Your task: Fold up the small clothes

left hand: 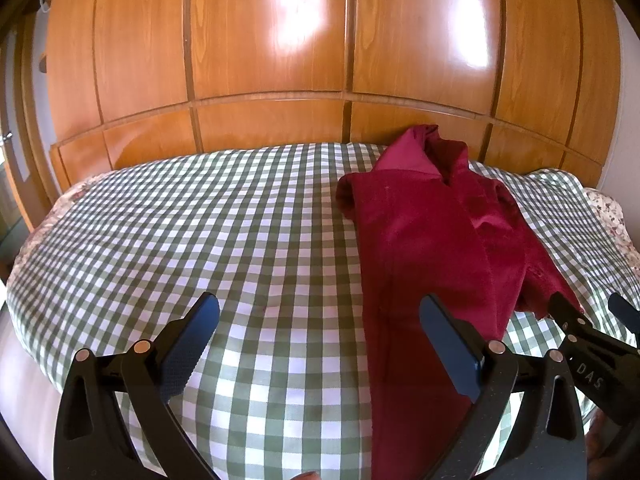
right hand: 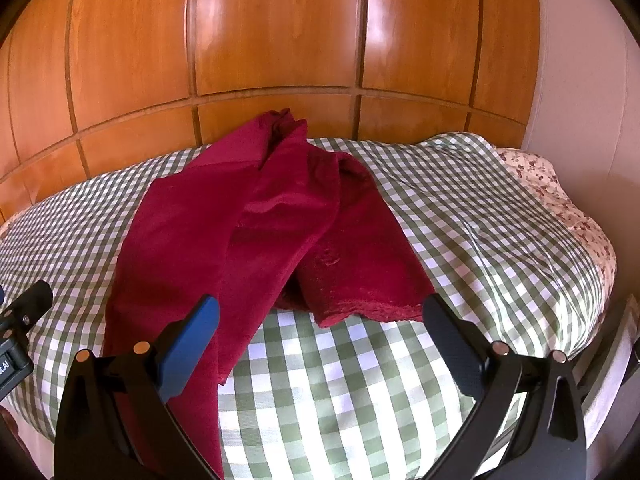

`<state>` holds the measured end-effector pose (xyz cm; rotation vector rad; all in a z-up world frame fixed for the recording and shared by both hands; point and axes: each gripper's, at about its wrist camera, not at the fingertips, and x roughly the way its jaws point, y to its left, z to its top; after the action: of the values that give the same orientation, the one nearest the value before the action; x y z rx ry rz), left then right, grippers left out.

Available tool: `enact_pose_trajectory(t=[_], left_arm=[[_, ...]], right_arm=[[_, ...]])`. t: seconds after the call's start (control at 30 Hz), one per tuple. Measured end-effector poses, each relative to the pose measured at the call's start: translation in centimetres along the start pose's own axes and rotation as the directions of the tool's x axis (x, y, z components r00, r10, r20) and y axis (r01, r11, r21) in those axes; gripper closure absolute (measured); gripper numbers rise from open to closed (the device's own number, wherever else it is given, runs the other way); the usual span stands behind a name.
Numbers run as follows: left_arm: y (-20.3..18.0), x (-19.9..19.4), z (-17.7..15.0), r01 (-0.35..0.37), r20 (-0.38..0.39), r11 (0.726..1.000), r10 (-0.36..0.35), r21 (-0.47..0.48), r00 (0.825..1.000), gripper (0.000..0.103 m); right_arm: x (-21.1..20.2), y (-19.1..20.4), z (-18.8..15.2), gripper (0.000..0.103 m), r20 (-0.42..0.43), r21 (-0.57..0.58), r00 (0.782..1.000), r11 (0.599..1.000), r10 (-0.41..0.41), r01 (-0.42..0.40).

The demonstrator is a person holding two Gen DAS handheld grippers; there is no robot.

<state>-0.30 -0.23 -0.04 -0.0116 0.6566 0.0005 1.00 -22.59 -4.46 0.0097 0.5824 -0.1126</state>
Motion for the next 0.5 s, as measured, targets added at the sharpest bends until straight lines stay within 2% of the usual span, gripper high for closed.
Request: enact_pose_trajectory(t=[0.5], left_arm=[[-0.31,-0.45,0.06,0.008,0.007,1.0,-0.008,0.016,1.0,0.004]], right_arm=[[-0.18,-0.36,0.2,0.002,0.011,0.001,1.0,1.0,-0.001,0.001]])
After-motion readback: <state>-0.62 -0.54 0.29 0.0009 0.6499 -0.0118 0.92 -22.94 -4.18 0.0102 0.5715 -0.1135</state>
